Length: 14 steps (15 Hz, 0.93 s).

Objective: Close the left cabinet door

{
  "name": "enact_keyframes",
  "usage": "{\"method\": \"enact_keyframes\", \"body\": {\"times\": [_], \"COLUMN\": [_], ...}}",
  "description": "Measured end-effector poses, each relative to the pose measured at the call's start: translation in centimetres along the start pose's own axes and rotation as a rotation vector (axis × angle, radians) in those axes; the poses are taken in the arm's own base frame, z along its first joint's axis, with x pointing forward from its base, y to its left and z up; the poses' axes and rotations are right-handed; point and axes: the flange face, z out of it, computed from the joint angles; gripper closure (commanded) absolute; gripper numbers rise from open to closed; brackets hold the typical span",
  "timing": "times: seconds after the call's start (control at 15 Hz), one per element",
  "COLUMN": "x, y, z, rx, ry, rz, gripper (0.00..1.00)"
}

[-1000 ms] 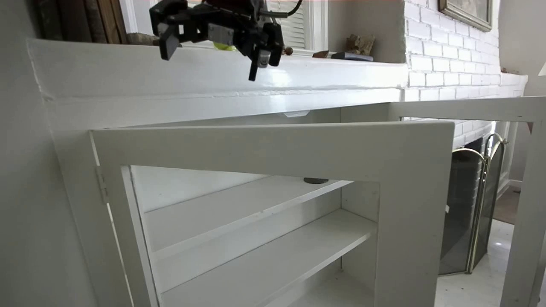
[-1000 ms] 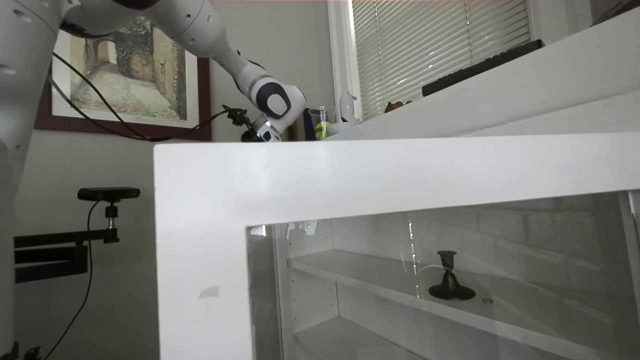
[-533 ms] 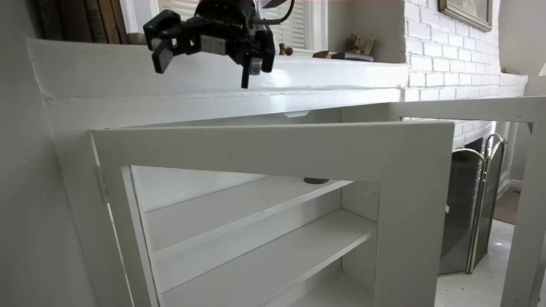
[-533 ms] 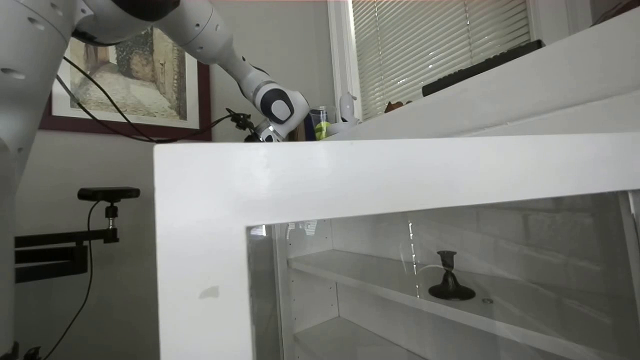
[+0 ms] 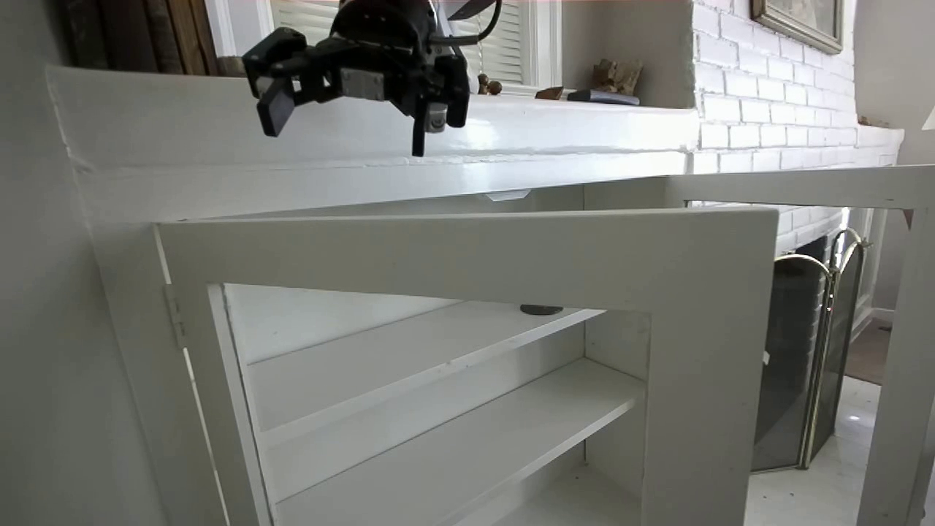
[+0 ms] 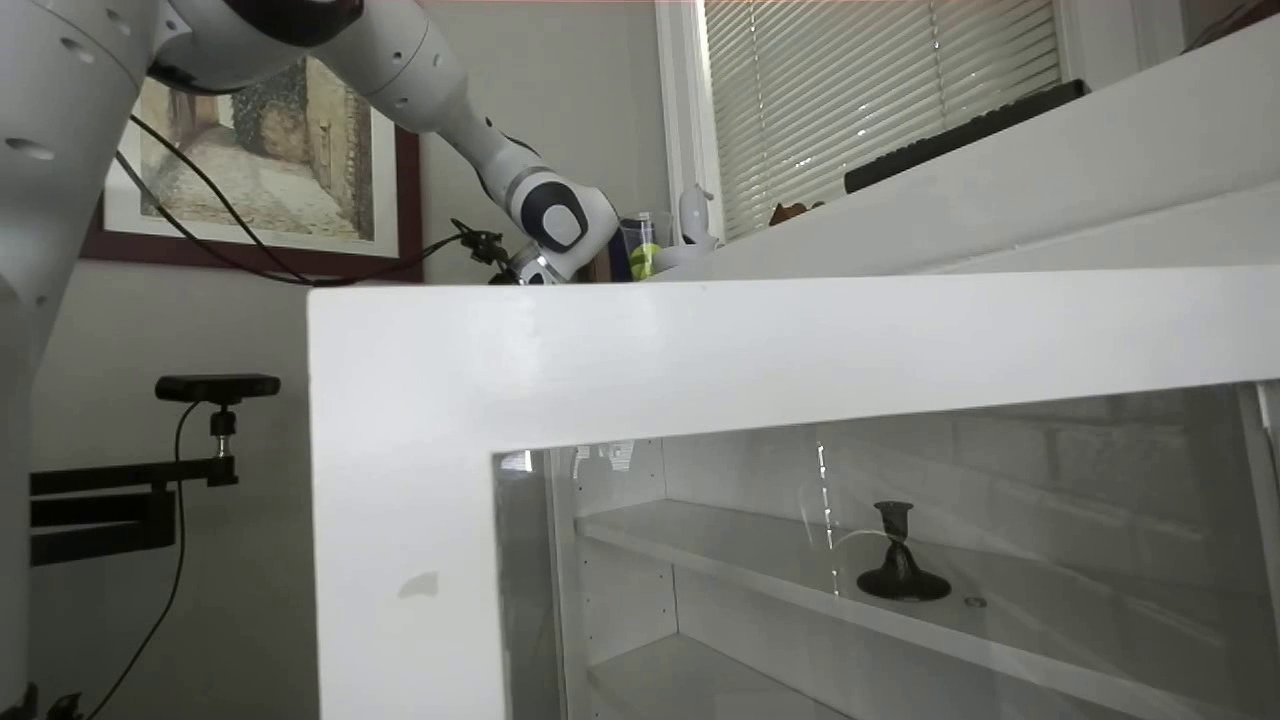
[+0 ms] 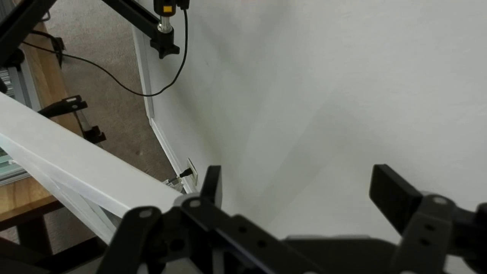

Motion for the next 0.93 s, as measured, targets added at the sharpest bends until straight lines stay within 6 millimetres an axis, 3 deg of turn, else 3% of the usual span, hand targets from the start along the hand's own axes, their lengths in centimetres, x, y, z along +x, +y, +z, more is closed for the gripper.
{"method": "enact_keyframes", "body": {"times": [0.93], "x": [-1.8], "y": [-1.6], "z": [3.5], "rx": [-0.071], "ry": [0.008], "rz": [0.326], "gripper": [0.00]}}
